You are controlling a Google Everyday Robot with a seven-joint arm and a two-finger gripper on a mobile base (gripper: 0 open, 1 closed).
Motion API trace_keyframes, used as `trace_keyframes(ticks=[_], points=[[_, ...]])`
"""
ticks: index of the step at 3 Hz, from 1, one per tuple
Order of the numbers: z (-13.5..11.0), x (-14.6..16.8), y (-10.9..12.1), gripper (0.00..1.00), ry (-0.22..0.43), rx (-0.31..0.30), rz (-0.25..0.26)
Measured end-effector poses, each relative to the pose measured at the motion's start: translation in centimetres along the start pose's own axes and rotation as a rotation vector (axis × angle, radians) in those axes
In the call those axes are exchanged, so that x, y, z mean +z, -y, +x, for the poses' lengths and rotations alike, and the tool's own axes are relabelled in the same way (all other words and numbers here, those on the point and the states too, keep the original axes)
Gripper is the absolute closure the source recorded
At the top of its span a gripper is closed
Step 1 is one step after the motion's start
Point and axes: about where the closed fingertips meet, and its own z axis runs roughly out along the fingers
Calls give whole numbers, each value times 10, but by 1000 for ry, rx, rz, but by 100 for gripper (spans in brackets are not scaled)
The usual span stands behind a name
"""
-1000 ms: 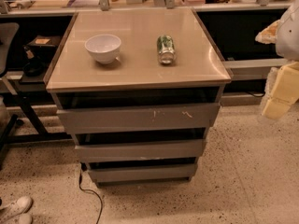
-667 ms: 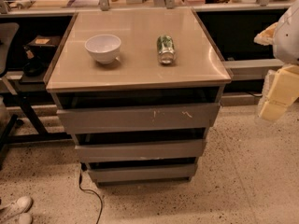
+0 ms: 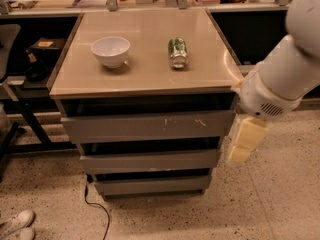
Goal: Open top drawer
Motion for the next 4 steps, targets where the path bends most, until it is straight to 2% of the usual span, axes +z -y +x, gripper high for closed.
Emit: trace_keyframes(ticks=[1,3,4], points=[[-13,56,-6,0,21,-12,-56],[-14,62,-7,0,28,-24,-46],[-22,86,-2,0,44,-14,-31]])
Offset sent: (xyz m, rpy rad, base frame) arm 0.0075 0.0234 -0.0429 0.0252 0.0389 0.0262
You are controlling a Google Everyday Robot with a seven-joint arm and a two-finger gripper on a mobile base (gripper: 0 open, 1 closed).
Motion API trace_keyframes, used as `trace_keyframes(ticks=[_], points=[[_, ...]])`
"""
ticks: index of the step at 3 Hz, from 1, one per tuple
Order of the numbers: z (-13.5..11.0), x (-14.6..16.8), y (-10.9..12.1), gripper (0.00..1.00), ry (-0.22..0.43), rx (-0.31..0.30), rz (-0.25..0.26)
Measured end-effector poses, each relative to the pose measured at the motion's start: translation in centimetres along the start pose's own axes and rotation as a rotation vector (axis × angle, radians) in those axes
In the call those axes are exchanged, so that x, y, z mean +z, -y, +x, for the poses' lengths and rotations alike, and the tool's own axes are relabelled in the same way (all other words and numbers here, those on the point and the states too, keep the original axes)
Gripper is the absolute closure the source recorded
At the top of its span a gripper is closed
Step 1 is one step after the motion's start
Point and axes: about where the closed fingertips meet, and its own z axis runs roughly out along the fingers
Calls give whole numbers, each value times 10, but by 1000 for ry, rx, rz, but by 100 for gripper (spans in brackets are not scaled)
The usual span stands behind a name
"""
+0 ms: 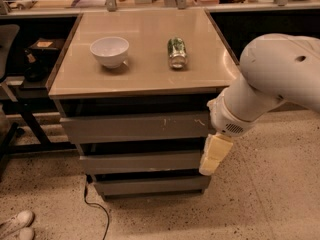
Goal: Open top drawer
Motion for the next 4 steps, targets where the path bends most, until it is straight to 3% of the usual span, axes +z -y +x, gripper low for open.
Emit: trace_keyframes(ticks=[2,4], points=[[-20,43,25,0,36,-1,17],[-29,89,53,0,29,-39,11]])
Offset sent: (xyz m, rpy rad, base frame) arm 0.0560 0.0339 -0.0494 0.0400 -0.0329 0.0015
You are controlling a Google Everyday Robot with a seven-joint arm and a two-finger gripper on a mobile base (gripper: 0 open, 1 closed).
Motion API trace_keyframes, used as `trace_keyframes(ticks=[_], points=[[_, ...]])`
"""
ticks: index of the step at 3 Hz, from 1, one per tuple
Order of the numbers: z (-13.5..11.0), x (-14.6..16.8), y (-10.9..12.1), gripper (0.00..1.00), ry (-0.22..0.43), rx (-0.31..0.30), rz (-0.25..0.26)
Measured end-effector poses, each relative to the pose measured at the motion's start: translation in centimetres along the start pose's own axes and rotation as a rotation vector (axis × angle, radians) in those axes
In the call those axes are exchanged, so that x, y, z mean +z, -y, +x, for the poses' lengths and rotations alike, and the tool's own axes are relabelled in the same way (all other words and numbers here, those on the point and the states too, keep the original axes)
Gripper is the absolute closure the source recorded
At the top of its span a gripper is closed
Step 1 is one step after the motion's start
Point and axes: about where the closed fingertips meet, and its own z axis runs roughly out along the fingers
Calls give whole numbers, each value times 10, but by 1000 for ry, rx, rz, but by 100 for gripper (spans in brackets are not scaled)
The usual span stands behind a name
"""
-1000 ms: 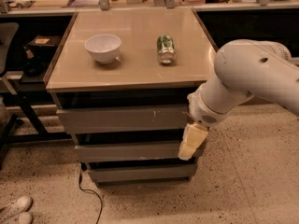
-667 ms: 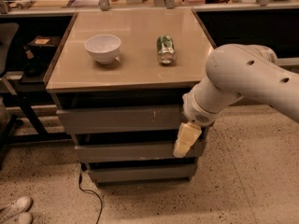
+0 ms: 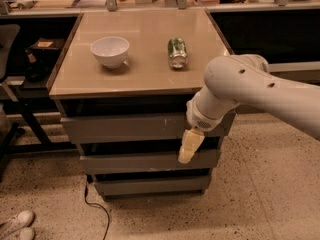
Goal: Open top drawer
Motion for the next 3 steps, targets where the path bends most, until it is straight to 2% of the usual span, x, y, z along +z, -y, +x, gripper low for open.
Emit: trace_keyframes(ticks=[3], points=[[-4,48,29,0,0,-21,-15]])
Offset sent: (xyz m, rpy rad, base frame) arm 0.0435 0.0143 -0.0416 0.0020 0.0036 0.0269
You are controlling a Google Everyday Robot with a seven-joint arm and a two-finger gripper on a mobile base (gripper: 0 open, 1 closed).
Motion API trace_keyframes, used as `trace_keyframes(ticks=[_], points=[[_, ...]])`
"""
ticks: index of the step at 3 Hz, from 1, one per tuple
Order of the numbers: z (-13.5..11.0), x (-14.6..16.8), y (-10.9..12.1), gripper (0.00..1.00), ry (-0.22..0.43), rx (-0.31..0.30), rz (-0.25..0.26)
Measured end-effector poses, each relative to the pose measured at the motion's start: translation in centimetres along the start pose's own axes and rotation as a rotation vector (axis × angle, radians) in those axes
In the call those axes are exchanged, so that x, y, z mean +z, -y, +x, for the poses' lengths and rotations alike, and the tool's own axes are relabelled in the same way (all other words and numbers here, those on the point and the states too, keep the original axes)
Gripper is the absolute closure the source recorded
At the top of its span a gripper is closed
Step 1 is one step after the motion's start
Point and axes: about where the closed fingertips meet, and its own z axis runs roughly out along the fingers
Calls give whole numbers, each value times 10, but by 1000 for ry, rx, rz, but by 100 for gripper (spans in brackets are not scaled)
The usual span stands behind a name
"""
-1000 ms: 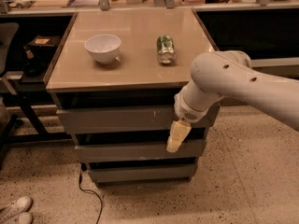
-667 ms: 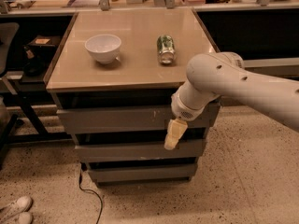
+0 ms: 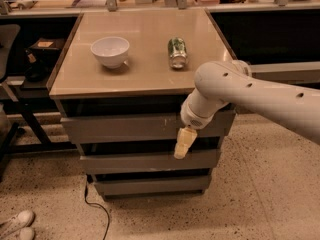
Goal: Open top drawer
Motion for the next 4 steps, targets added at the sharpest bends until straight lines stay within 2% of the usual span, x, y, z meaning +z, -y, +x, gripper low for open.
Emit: trace_keyframes(ticks=[2,3,4], points=[[1,25,6,0,26,6,-17],[5,36,2,0,25,11,-23],[11,32,-13,0,12,45,-35]])
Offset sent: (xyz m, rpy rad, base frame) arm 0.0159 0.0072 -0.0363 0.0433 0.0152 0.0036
